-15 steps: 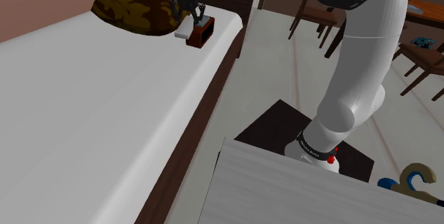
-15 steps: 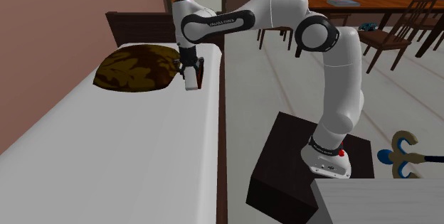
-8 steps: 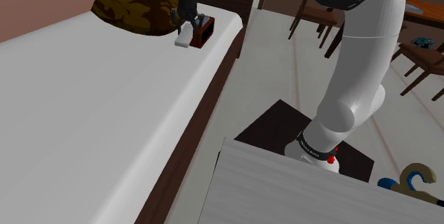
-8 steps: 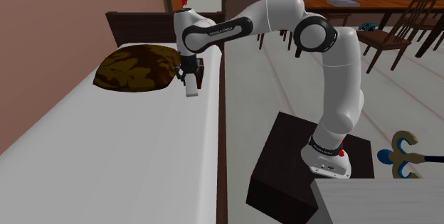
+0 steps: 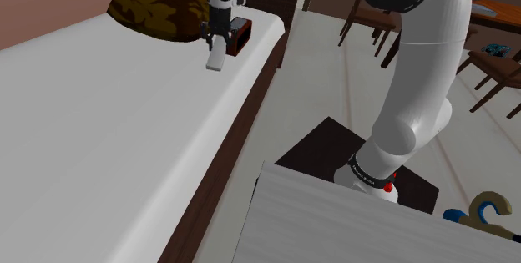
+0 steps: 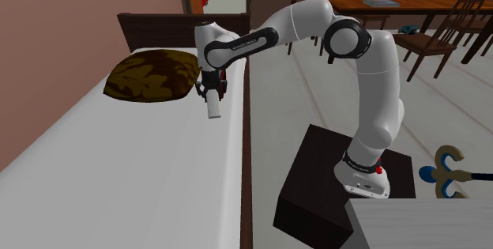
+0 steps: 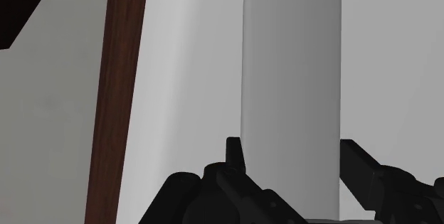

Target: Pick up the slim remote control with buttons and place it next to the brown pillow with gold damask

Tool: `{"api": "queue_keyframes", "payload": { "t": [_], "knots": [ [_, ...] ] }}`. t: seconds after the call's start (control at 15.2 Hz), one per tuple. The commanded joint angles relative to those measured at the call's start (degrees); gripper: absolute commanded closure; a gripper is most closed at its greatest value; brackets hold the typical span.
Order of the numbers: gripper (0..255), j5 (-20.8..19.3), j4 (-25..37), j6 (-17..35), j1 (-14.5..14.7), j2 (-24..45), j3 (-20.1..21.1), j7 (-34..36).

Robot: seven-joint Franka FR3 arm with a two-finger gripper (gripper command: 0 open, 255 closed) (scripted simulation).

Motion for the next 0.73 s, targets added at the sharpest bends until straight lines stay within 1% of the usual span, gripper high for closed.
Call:
{"api": "queue_keyframes", "payload": {
  "t": [0.0, 0.59, 0.66],
  "knots": [
    [255, -0.2, -1.0, 1.4, 0.0, 0.5, -0.1, 0.2],
    [255, -1.4, -4.3, 7.2, 0.3, 3.1, -0.7, 0.9],
    [255, -1.4, -4.3, 7.2, 0.3, 3.1, -0.7, 0.9]
  ]
}}
